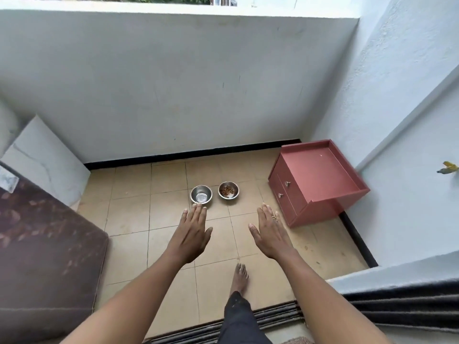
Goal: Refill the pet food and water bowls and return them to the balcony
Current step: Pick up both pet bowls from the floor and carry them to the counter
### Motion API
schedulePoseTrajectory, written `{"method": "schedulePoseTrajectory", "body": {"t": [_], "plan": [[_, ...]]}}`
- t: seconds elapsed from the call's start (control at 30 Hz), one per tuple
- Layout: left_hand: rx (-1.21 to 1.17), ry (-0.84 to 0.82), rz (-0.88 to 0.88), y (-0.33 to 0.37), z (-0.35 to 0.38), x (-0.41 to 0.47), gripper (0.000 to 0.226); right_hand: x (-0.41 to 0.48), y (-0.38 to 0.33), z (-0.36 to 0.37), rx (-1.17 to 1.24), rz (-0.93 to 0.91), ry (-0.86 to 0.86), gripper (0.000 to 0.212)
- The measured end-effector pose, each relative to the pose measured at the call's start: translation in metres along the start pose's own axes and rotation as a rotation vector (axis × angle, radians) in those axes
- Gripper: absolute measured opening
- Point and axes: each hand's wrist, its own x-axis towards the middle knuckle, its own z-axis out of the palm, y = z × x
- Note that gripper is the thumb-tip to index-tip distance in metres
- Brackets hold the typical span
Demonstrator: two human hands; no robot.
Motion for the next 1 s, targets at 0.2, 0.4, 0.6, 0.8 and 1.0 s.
{"method": "schedulePoseTrajectory", "body": {"t": [0.2,0.4,0.6,0.8,1.0], "plan": [[0.008,-0.077,-0.073,-0.021,0.008,0.105,0.072,0.123,0.030,0.006,0.038,-0.051,-0.162,0.069],[-0.106,-0.091,-0.171,-0.029,0.003,0.197,0.075,0.222,0.061,0.001,0.046,-0.042,-0.272,0.074],[-0.170,-0.104,-0.212,-0.056,0.007,0.262,0.075,0.298,0.065,0.000,0.039,-0.037,-0.330,0.076],[-0.206,-0.221,-0.218,-0.109,0.029,0.329,0.070,0.379,0.056,0.013,0.065,-0.002,-0.377,0.074],[-0.233,-0.301,-0.225,-0.167,0.077,0.402,0.069,0.450,0.051,0.063,0.077,0.028,-0.459,0.073]]}}
